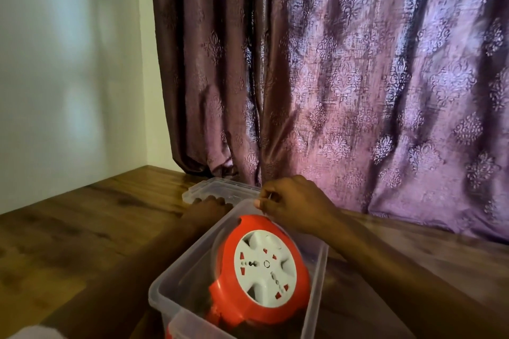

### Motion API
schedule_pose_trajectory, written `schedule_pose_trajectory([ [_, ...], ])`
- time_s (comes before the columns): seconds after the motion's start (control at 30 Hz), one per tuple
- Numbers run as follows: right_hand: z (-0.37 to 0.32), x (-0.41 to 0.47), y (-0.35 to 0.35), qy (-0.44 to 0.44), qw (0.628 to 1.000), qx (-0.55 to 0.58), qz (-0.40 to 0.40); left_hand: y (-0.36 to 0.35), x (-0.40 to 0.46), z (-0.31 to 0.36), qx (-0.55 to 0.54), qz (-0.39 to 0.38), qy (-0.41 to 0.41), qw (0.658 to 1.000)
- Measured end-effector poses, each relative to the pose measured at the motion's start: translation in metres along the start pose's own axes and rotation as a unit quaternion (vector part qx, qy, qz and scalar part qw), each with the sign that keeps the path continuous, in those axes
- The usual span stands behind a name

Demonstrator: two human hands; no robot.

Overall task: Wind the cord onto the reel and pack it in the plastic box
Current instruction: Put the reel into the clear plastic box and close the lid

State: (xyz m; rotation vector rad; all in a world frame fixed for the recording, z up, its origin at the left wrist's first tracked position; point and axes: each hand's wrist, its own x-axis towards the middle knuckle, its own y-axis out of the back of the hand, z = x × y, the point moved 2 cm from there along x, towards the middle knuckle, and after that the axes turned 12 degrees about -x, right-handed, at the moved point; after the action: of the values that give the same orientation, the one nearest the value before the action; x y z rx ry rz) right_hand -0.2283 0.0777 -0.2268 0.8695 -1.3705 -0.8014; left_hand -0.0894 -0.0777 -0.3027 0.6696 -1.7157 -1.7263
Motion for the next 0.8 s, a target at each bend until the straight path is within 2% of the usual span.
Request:
schedule_pose_trajectory([
  [0.1,0.001,-0.002,0.0,0.0,1.0,0.007,0.002,-0.003,0.002,-0.01,0.03,0.021,0.012,0.999],
  [0.27,0.002,-0.007,0.0,-0.014,1.0,0.024,0.008,-0.005,-0.01,-0.019,0.084,0.046,-0.014,0.995],
  [0.43,0.004,-0.009,0.009,-0.032,0.998,0.037,0.031,0.041,-0.029,-0.019,0.055,0.192,-0.014,0.98],
  [0.57,0.005,-0.002,0.017,-0.067,0.991,0.068,0.091,0.095,-0.05,-0.007,0.006,0.309,-0.016,0.951],
  [0.7,0.008,0.008,0.017,-0.147,0.968,0.154,0.136,0.146,-0.08,0.021,-0.009,0.389,-0.078,0.918],
  [0.8,0.012,0.014,0.017,-0.22,0.933,0.245,0.142,0.179,-0.092,0.04,-0.03,0.446,-0.104,0.889],
])
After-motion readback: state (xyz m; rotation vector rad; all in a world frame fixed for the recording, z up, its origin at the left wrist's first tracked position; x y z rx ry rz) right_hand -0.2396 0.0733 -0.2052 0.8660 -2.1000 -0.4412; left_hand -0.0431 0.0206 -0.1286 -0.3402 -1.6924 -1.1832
